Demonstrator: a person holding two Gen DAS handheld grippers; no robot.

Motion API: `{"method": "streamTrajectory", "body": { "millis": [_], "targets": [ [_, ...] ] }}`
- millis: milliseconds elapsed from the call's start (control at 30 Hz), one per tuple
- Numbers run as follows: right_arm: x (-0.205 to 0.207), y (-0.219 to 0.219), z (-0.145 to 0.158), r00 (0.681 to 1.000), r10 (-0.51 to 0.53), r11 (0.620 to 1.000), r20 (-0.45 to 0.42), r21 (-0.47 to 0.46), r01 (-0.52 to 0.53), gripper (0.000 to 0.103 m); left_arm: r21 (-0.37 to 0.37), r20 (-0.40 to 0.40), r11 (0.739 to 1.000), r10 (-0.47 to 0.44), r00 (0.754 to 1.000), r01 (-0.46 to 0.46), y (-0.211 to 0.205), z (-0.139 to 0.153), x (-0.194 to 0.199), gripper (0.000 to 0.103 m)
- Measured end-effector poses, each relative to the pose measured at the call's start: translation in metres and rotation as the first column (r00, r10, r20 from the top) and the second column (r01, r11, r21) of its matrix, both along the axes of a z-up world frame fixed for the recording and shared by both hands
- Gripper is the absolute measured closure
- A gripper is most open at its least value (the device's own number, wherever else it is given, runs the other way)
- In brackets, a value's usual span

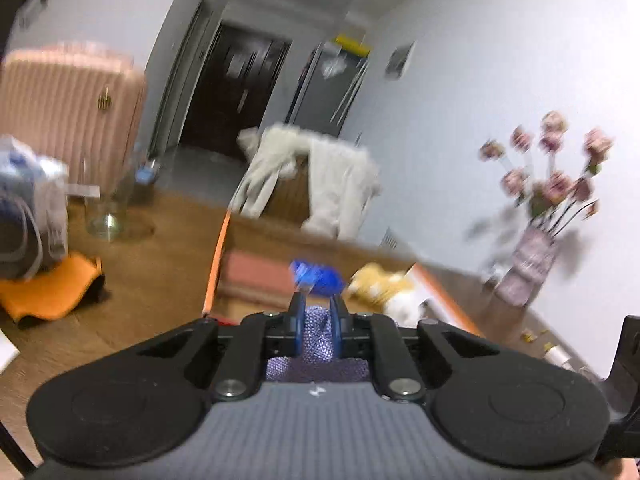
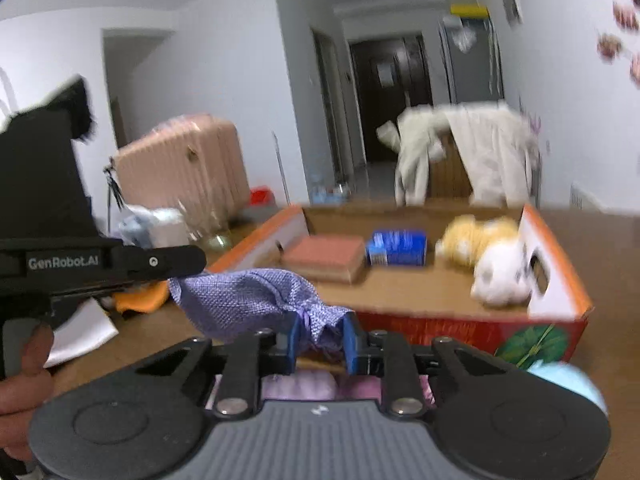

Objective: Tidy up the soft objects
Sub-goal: 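Reach the left gripper to the purple drawstring pouch and grasp it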

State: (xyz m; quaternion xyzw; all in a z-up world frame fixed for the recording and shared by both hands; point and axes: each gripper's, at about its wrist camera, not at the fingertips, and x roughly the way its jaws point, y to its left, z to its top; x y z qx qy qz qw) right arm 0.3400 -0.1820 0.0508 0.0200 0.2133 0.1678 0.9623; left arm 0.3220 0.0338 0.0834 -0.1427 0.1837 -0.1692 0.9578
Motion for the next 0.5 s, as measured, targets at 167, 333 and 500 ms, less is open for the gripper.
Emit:
{"method": "streamTrajectory", "body": {
  "millis": [167, 333, 500],
  "targets": [
    [-0.075, -0.013, 0.014, 0.998, 0.061, 0.998, 0.03, -0.03, -0.06, 0.082, -0.03, 0.044, 0.998, -0.058, 0.997, 0.06, 0.002, 0.01, -0.07, 0.09],
    [-0.118, -0.027, -0.01, 0.995, 0.056, 0.998, -0.085, -0.007, -0.057, 0.082, 0.047, -0.005, 0.992, -0.117, 0.993, 0.117, -0.011, -0.018, -0.116, 0.09],
    [-0.14, -0.024, -0.04, 0.986, 0.049, 0.998, -0.161, -0.028, -0.055, 0.082, 0.127, -0.064, 0.981, -0.137, 0.989, 0.144, -0.017, -0.046, -0.14, 0.089]
  ]
}}
